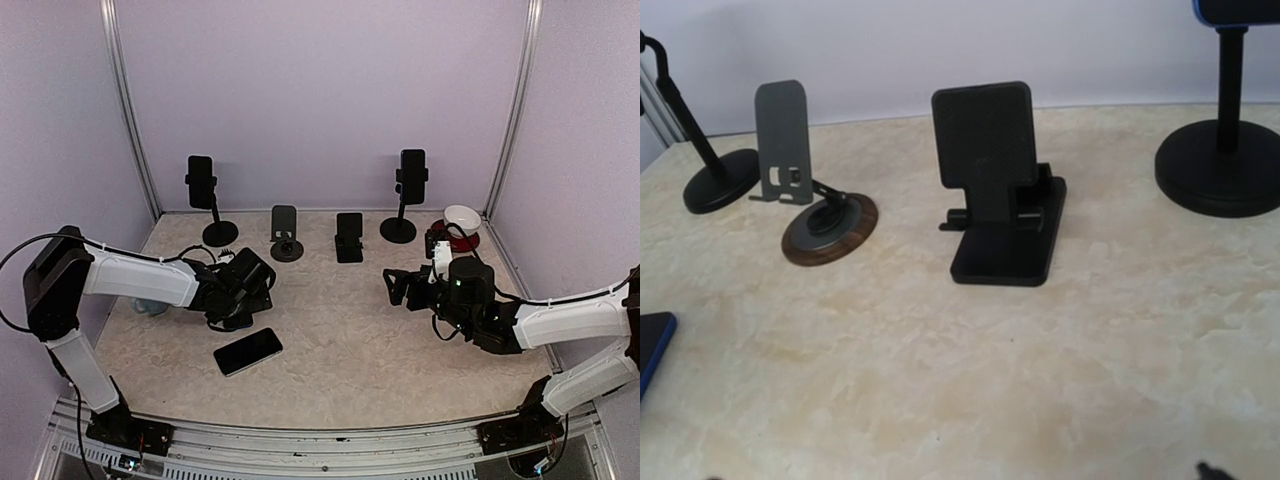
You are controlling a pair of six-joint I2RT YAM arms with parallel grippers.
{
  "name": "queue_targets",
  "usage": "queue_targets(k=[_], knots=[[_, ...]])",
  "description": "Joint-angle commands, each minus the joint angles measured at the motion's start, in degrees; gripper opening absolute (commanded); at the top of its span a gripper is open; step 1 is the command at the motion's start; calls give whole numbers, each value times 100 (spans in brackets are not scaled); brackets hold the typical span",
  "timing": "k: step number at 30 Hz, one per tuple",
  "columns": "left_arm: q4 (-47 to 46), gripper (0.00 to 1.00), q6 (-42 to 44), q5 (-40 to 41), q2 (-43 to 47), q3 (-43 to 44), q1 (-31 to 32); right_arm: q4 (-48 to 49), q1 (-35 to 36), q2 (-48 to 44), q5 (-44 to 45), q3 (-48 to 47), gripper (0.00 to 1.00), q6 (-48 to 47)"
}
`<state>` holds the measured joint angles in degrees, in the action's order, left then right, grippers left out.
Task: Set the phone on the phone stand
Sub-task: Pick up the phone from the center of the board.
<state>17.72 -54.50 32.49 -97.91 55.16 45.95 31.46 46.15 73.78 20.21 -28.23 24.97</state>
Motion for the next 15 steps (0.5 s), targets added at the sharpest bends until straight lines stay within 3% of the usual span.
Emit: queue_targets(k=[1,15], knots=[[140,99,-156,185,-116,-109,36,51,-60,70,-34,-102,100,25],[-322,99,55,-210,-436,-344,-321,60,-62,146,-27,-113,100,0]])
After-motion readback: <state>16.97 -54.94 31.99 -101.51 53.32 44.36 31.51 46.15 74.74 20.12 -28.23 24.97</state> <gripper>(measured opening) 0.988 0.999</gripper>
